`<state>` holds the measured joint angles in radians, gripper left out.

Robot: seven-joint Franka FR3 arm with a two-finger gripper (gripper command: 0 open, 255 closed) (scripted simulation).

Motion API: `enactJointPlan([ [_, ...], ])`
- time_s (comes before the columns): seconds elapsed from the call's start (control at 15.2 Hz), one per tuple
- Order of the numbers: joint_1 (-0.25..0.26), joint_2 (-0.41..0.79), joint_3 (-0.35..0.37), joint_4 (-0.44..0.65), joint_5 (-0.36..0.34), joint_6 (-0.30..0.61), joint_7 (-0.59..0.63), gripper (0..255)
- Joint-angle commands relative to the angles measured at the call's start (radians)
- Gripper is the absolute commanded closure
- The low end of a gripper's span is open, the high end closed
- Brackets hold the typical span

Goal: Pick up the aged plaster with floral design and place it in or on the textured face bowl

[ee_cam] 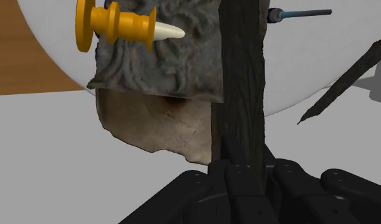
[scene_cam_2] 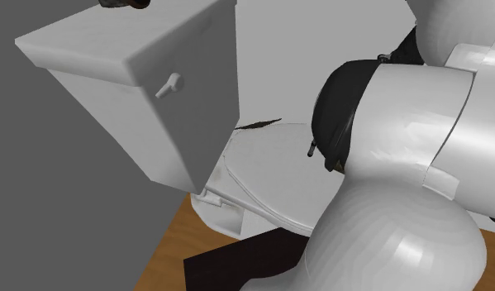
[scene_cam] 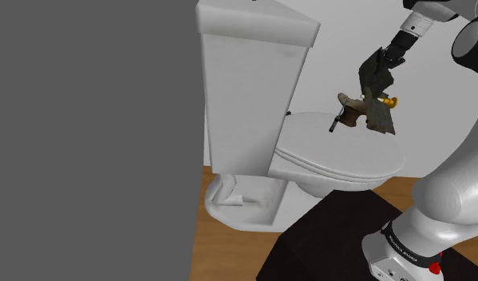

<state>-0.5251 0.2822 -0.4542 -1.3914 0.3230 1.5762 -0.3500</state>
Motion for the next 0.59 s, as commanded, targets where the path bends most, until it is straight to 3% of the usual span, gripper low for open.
enactJointPlan([
  [0.0,0.006,-0.006,0.001,-0.033,-0.002,0.028,-0.003,255],
  [0.53,0.01,-0.01,0.002,-0.072,-0.003,0.063,-0.009,255],
])
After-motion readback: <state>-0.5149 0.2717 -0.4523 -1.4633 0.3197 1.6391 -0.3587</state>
